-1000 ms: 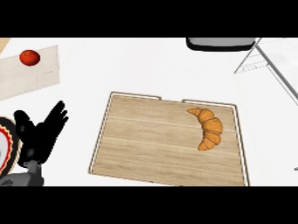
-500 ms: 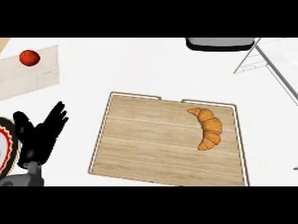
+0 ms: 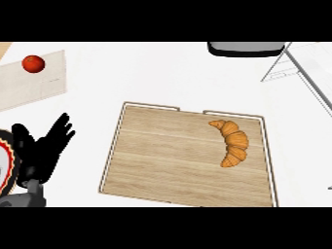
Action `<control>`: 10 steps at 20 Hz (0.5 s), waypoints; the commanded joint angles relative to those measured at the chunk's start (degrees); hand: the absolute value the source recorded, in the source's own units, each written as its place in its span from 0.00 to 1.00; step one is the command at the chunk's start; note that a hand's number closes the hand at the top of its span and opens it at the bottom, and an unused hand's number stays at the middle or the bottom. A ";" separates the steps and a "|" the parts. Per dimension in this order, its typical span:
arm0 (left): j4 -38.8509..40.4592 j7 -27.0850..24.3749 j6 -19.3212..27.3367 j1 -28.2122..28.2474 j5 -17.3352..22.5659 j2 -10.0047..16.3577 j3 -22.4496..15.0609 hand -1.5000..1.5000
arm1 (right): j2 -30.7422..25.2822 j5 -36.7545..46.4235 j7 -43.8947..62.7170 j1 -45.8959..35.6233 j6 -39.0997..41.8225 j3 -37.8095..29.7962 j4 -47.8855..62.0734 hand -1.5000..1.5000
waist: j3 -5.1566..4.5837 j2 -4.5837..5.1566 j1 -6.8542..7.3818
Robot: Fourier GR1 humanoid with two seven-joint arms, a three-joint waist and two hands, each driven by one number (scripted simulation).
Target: Pick the cupcake from the tray and place it in the tiered shelf
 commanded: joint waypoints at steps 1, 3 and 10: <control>-0.28 2.12 0.74 0.26 -0.52 -0.81 -0.79 0.50 | -1.79 -3.88 -0.89 -1.87 -6.95 -2.63 0.31 0.00 | -0.26 0.30 0.11; 2.35 1.66 0.00 -1.33 -0.50 -1.23 -1.07 0.50 | 0.98 -2.80 2.20 -3.98 -10.14 -1.42 -2.10 0.00 | -0.32 0.36 0.08; -1.24 3.54 0.47 1.02 -0.44 -1.21 -0.88 0.50 | -3.84 1.85 4.77 0.42 -9.09 -1.80 -12.34 0.00 | -0.33 0.00 -0.68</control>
